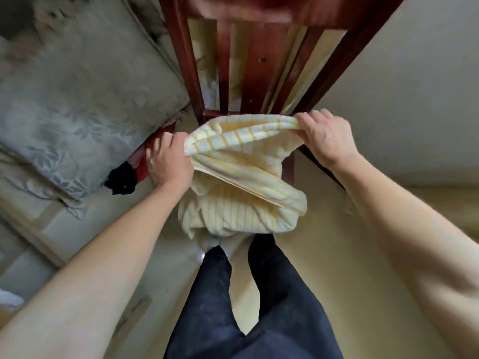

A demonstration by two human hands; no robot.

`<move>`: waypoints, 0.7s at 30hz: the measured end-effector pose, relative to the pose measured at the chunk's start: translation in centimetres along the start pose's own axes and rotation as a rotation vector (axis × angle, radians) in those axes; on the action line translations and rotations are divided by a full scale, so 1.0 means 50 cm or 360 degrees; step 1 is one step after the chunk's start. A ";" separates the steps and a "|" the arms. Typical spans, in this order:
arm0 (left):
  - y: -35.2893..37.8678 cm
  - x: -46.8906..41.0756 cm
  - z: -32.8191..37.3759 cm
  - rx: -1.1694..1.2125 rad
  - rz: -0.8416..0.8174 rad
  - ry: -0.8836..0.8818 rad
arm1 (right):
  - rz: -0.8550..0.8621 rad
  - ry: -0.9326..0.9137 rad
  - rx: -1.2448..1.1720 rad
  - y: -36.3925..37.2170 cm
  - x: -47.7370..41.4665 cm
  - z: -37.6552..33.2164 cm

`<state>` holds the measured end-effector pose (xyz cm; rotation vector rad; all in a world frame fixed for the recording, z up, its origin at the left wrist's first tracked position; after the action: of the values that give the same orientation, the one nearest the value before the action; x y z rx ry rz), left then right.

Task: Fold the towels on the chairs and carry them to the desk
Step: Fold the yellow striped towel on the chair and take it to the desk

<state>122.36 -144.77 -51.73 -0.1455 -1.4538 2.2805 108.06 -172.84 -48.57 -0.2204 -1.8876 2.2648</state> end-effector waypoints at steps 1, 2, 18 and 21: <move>-0.059 -0.013 0.031 0.0036 0.0138 0.0067 | 0.0097 0.0039 0.0013 -0.052 -0.001 0.022; -0.116 -0.017 0.061 0.0066 0.0264 0.0142 | 0.0197 0.0104 0.0029 -0.107 0.007 0.041; -0.467 -0.036 0.260 -0.0214 -0.0077 0.0884 | 0.0175 -0.0149 0.0215 -0.533 0.146 0.078; -0.522 -0.013 0.309 -0.0173 0.0115 0.1004 | -0.0033 -0.0243 0.0283 -0.559 0.155 0.065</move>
<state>125.92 -148.69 -21.85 -0.8741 -1.2340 1.9399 101.09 -169.23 -20.46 -0.0022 -1.7320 2.4813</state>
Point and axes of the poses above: each hand's wrist, its own x-axis away from the middle knuckle, its own y-axis out of the palm, z = x × y, the point moved 7 cm from there along -x, towards the middle knuckle, and after that the axes turned 12 degrees about x, right-handed, at the moved point
